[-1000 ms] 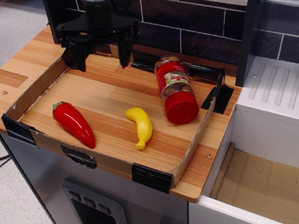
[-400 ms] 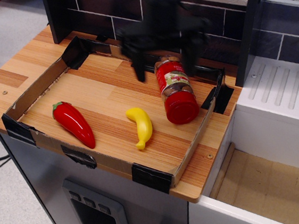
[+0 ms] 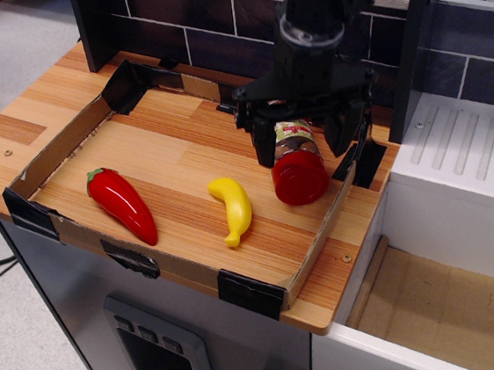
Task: Upright basil bottle
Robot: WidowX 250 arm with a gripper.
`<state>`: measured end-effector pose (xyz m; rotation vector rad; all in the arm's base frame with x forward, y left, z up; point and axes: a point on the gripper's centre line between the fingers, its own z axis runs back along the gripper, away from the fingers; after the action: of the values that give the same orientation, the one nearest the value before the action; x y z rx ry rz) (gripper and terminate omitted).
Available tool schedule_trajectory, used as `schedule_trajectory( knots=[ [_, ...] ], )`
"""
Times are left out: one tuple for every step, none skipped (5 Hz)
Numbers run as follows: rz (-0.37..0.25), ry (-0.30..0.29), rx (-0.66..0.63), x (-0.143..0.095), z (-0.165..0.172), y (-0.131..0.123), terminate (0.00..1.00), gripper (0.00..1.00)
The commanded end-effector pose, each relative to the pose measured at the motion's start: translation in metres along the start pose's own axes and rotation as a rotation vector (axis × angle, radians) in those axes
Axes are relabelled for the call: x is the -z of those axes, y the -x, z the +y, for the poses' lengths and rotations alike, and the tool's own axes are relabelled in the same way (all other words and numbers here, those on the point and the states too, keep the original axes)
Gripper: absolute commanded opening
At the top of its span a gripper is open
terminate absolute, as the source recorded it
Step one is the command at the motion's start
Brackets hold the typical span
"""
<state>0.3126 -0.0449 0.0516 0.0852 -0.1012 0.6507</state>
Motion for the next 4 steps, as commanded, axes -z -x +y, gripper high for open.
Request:
schedule_trajectory(
  knots=[
    [-0.020,0.012,0.004,0.006,-0.002,0.001,0.00,1.00],
    [-0.029,-0.003,-0.003,0.012,-0.003,0.001,0.00,1.00],
    [-0.048,-0.010,-0.013,0.018,-0.003,0.002,0.00,1.00],
    [-0.048,-0.021,-0.020,0.027,-0.004,0.001,0.00,1.00]
  ],
)
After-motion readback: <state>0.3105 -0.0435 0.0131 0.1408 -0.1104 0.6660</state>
